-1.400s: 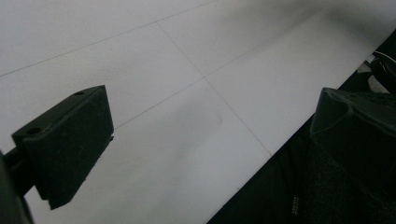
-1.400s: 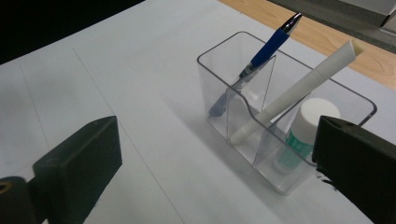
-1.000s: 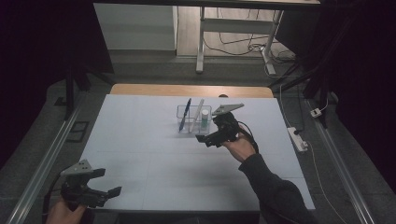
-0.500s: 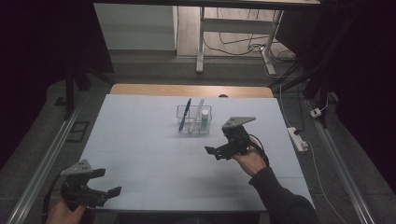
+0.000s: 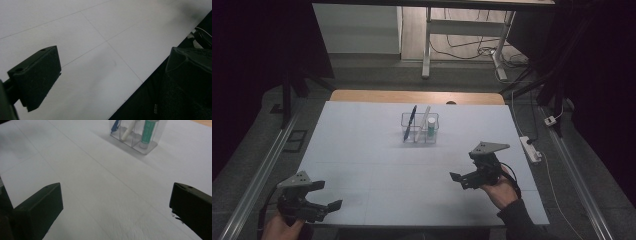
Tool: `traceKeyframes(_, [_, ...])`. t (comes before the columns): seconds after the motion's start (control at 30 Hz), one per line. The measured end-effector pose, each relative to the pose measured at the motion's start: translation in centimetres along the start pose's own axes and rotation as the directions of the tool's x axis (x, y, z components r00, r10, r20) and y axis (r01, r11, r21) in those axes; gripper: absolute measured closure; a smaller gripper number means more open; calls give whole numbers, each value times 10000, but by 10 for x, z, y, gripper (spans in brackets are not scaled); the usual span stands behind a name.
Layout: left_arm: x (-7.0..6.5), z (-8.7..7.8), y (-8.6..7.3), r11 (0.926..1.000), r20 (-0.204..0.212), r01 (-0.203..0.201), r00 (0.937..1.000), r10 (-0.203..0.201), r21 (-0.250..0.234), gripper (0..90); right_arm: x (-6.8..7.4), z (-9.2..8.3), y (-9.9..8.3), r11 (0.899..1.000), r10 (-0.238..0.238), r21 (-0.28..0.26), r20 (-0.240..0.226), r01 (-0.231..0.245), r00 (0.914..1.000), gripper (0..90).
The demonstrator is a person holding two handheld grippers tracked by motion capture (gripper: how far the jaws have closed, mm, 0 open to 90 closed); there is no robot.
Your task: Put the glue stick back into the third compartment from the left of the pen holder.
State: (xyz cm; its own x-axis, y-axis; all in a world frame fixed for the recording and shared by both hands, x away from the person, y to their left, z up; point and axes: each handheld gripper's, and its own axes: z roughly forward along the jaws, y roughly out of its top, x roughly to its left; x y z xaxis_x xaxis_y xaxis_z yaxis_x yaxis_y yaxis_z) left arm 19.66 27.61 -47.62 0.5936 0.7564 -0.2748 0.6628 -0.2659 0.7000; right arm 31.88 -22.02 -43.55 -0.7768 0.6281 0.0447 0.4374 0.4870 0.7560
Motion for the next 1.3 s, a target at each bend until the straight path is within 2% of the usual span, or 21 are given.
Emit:
traceKeyframes(0.1, [0, 0, 0, 10000, 5, 9, 10000, -9, -6, 2, 1, -8, -9, 10000, -22, 91, 234, 20, 9997, 0])
traceKeyframes(0.47, [0, 0, 0, 10000, -6, 39, 10000, -39, 11, 2, 2, -41, -40, 9985, 551, 33, 666, -554, 9963, 0])
traceKeyframes(0.63, [0, 0, 0, 10000, -5, 66, 10000, -66, 18, 2, 1, -55, -56, 9960, 895, -50, 952, -895, 9914, 0])
traceKeyframes(0.83, [0, 0, 0, 10000, -19, 88, 10000, -88, 20, 2, -2, -70, -76, 9902, 1379, 39, 1358, -1397, 9811, 0])
traceKeyframes(0.97, [1, 0, 0, 9999, -15, 105, 9999, -105, 15, 2, -2, -76, -85, 9857, 1652, 89, 1524, -1685, 9744, 0])
traceKeyframes(1.17, [1, 0, 0, 9999, -30, 136, 9999, -136, 38, 2, 2, -77, -94, 9810, 1721, 617, 1583, -1837, 9723, 0])
traceKeyframes(1.3, [1, 2, 1, 9998, 5, 177, 9998, -177, 55, 1, 1, -77, -94, 9791, 1774, 691, 1686, -1911, 9696, 0])
